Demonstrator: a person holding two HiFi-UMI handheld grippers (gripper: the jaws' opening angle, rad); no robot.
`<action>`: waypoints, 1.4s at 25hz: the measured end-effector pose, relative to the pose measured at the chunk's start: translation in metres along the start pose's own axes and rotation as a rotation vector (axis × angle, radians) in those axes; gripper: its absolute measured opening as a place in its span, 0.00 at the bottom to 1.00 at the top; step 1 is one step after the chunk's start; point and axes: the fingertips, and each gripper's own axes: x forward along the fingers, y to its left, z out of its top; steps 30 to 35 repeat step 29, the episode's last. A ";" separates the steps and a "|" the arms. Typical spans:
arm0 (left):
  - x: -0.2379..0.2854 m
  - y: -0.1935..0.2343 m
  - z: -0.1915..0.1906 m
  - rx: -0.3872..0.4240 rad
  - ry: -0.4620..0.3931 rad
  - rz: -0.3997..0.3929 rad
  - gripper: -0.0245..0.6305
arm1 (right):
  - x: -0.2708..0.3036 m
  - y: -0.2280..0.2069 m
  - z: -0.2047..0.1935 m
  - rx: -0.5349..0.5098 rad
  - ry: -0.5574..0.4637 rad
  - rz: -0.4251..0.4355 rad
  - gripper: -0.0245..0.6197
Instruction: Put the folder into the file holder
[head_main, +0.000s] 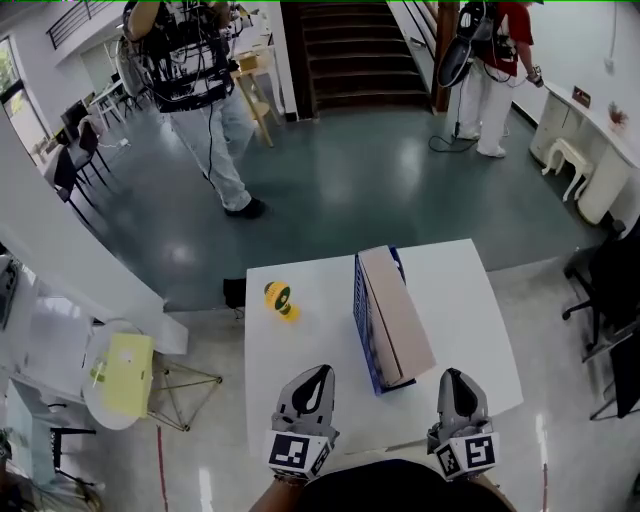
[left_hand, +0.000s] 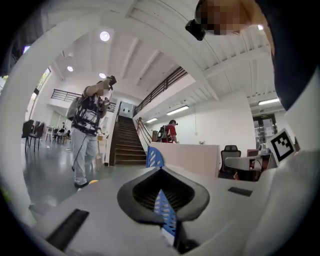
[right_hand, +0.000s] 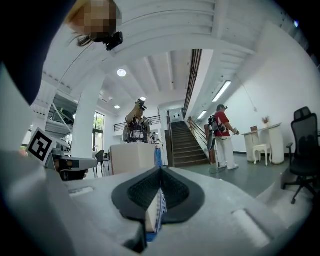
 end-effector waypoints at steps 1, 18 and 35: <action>0.000 -0.001 -0.003 0.010 0.009 0.006 0.04 | 0.000 -0.001 -0.001 0.001 0.004 0.000 0.03; 0.004 0.017 -0.011 0.111 0.065 0.066 0.04 | 0.015 -0.016 -0.005 0.024 0.045 -0.014 0.03; 0.010 0.019 -0.019 0.102 0.116 0.056 0.04 | 0.024 -0.017 -0.014 0.017 0.068 -0.012 0.03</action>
